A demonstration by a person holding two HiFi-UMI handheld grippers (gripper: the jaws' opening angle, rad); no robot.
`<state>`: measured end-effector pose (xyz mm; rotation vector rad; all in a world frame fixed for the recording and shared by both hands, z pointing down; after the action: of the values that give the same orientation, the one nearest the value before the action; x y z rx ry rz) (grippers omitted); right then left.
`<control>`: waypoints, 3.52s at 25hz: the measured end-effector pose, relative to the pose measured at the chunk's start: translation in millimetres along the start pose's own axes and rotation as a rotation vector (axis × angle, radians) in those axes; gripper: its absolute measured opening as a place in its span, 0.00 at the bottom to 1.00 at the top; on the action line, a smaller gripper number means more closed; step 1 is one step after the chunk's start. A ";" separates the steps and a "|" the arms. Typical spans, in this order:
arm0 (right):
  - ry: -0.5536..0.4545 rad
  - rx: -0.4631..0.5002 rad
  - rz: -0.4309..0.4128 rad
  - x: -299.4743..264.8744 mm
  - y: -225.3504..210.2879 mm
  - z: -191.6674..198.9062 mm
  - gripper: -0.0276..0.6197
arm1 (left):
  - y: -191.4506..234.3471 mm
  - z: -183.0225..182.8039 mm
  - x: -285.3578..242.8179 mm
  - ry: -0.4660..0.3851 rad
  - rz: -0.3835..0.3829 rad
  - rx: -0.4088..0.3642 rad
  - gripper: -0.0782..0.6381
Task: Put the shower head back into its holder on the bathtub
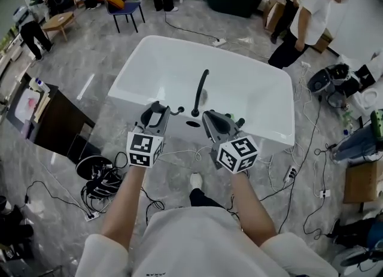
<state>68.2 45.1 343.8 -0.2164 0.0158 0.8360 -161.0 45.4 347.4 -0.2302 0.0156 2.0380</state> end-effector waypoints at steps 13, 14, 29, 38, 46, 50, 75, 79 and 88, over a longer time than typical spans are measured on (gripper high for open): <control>0.041 -0.024 -0.053 -54.8 -65.3 -0.7 0.07 | 10.4 6.7 -70.5 0.059 -0.024 0.024 0.30; 0.046 -0.027 -0.056 -58.7 -71.7 0.5 0.07 | 10.4 8.7 -76.8 0.065 -0.027 0.027 0.30; 0.095 -0.067 -0.128 -108.9 -143.2 12.6 0.07 | 15.9 23.0 -143.3 0.126 -0.086 0.060 0.30; 0.136 -0.073 -0.158 -125.6 -149.3 24.2 0.07 | 21.9 31.7 -162.1 0.156 -0.084 0.069 0.30; 0.171 -0.070 -0.151 -142.4 -151.9 32.0 0.07 | 33.5 50.2 -176.9 0.193 -0.050 0.095 0.30; 0.191 -0.085 -0.120 -153.2 -156.6 38.8 0.07 | 44.9 63.1 -189.7 0.211 -0.020 0.113 0.30; 0.336 -0.172 -0.006 -190.6 -187.1 103.7 0.07 | 72.7 175.6 -263.8 0.387 0.097 0.207 0.30; 0.358 -0.174 -0.001 -192.7 -188.8 115.0 0.07 | 71.7 194.4 -270.1 0.408 0.104 0.216 0.30; 0.388 -0.192 0.013 -199.7 -195.5 134.2 0.07 | 73.9 221.5 -283.8 0.442 0.115 0.230 0.30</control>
<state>68.7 -202.1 530.8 -0.5572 0.3019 0.7978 -134.9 -214.0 606.5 -0.5393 0.5451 2.0391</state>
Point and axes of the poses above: the fingertips, and each gripper's own axes: x backward along the fingers, y to its left, z out of its underside, the point moved 9 cm from there along x, backward along the fingers, and after that the axes turned 3 degrees about z, right-handed, at the moved point
